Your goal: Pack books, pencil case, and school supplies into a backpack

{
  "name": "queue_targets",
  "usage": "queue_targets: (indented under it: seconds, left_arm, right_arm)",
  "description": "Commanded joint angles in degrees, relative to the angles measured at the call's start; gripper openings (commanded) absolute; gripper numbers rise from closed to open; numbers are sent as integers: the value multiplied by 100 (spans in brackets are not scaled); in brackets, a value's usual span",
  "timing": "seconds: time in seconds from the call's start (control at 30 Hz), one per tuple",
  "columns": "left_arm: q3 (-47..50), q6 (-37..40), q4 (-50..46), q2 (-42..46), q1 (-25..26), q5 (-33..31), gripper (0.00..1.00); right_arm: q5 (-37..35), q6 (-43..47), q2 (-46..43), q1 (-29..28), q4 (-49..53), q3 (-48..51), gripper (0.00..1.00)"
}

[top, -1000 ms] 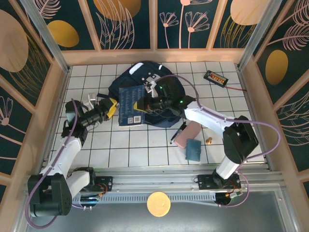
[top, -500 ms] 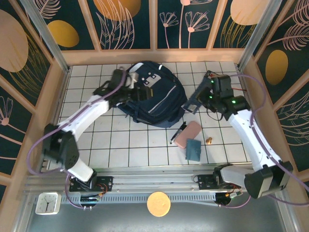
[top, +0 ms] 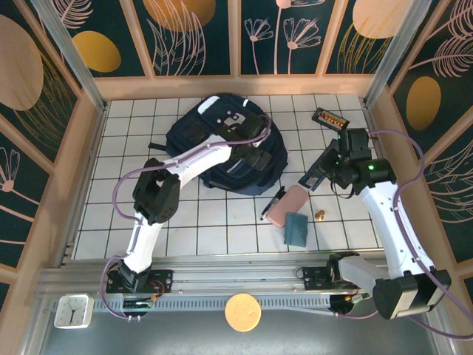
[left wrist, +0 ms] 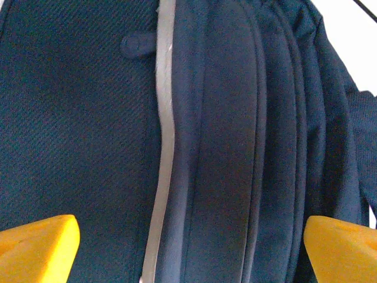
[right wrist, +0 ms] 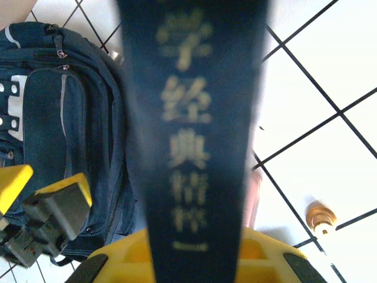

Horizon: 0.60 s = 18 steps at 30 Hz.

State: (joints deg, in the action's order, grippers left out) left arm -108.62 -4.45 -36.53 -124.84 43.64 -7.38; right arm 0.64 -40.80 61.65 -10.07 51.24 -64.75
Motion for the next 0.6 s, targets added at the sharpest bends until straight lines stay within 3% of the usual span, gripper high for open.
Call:
queue_targets:
  seconds: [0.0,0.33,0.47,0.57]
  left_arm:
    - [-529,115,-512,-421,65,-545,95]
    - [-1203,-13,-739,-1150,64,-373,82]
    - [-1500,-111,-920,-1535,66,-586,68]
    - [-1665,-182,-1025,-1737,59,-560,47]
  right_arm:
    - [171,99,-74,85,-94,-28,0]
    - [326,134,-73,145,-165,-32,0]
    - [469,138,-46,144,-237,-21,0]
    - [539,138,-31,141,-255,-12,0]
